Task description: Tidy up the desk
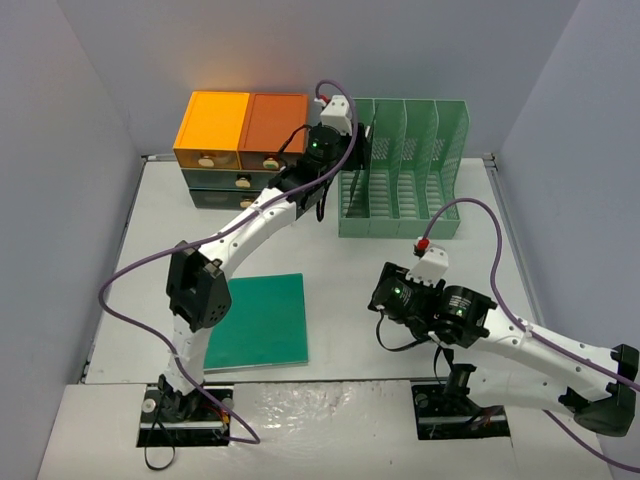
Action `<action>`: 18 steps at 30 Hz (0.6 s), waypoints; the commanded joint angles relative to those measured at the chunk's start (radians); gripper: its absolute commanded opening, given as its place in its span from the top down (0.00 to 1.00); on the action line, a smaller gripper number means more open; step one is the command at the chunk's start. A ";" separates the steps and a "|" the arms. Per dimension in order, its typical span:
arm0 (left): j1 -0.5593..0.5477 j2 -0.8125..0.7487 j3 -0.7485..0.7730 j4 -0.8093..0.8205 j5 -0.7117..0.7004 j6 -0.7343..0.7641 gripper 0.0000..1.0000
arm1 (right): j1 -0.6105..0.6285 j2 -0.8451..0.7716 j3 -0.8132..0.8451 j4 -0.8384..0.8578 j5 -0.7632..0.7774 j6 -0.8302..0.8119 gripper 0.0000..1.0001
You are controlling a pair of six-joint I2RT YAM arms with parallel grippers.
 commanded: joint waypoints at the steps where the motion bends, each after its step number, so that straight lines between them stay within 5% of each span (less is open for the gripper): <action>1: 0.017 0.021 0.101 0.060 0.008 0.074 0.55 | 0.012 0.002 0.028 -0.027 0.030 0.003 0.30; 7: 0.035 0.086 0.165 0.050 -0.004 0.133 0.48 | 0.022 0.034 0.059 -0.027 0.025 -0.015 0.30; 18: 0.035 0.095 0.188 0.080 -0.043 0.272 0.12 | 0.043 0.024 0.054 -0.038 0.024 0.011 0.30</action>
